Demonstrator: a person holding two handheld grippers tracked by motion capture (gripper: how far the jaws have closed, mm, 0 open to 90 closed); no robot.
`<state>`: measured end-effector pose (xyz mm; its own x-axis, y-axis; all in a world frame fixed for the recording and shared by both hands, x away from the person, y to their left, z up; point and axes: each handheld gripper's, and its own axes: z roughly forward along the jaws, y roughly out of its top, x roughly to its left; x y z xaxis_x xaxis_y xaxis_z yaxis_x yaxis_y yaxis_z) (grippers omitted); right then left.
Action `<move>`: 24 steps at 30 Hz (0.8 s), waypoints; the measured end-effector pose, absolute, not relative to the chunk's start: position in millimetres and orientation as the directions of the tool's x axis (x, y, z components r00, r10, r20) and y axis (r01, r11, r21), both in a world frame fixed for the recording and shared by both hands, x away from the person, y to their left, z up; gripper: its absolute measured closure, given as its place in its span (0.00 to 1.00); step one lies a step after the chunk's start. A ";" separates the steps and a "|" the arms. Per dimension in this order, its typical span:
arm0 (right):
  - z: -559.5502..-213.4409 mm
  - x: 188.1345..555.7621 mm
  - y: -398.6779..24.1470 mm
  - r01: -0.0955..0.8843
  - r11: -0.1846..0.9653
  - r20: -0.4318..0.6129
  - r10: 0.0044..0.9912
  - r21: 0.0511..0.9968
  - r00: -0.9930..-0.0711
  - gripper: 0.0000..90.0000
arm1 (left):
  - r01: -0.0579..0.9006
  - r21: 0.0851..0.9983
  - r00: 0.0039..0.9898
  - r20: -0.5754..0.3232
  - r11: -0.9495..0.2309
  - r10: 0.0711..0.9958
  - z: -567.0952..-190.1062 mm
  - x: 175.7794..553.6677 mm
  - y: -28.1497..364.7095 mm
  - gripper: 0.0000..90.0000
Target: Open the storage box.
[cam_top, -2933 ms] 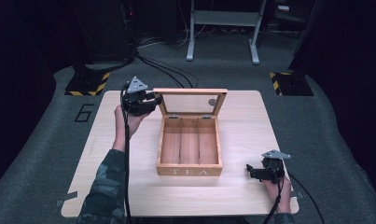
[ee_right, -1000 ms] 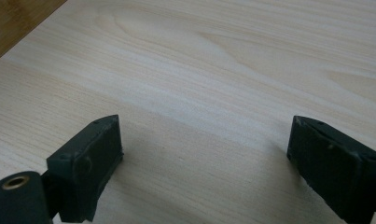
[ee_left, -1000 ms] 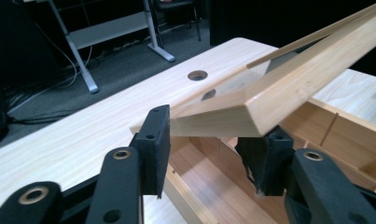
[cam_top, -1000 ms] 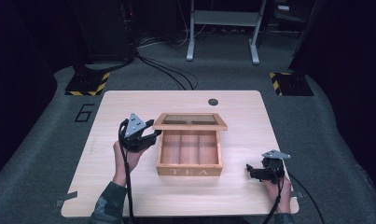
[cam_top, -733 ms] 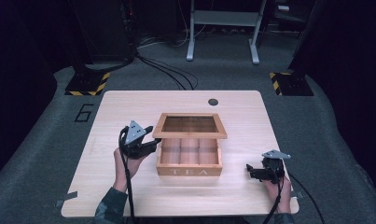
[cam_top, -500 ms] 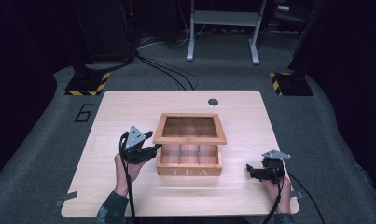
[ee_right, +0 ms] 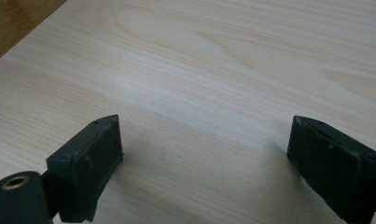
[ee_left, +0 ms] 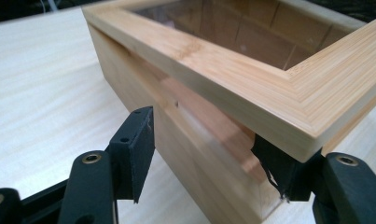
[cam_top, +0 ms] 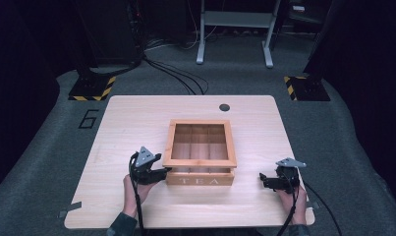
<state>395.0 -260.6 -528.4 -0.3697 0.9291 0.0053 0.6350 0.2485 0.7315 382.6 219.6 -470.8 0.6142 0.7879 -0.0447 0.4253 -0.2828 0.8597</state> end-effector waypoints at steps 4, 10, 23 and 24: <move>-528.5 395.0 -260.6 0.635 0.249 0.005 0.929 0.731 -0.370 0.11 | 0.452 0.844 0.617 -0.064 -0.288 0.784 -475.8 382.7 219.8 0.42; -528.5 395.0 -260.6 0.635 0.249 0.005 0.929 0.731 -0.370 0.11 | 0.465 0.845 0.620 -0.097 -0.265 0.779 -476.2 382.6 223.3 0.41; -528.4 395.0 -260.7 0.635 0.249 0.005 0.929 0.731 -0.370 0.11 | 0.505 0.801 0.644 -0.102 -0.321 0.758 -481.2 371.2 229.7 0.23; -528.4 395.0 -260.6 0.635 0.249 0.005 0.929 0.731 -0.370 0.11 | 0.509 0.798 0.644 -0.103 -0.323 0.758 -485.4 369.4 229.5 0.22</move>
<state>395.0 -260.6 -528.4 -0.3698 0.9291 0.0051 0.6349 0.2488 0.7314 369.4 229.5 -485.4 0.6437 0.7583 -0.1031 0.5087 -0.3234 0.7979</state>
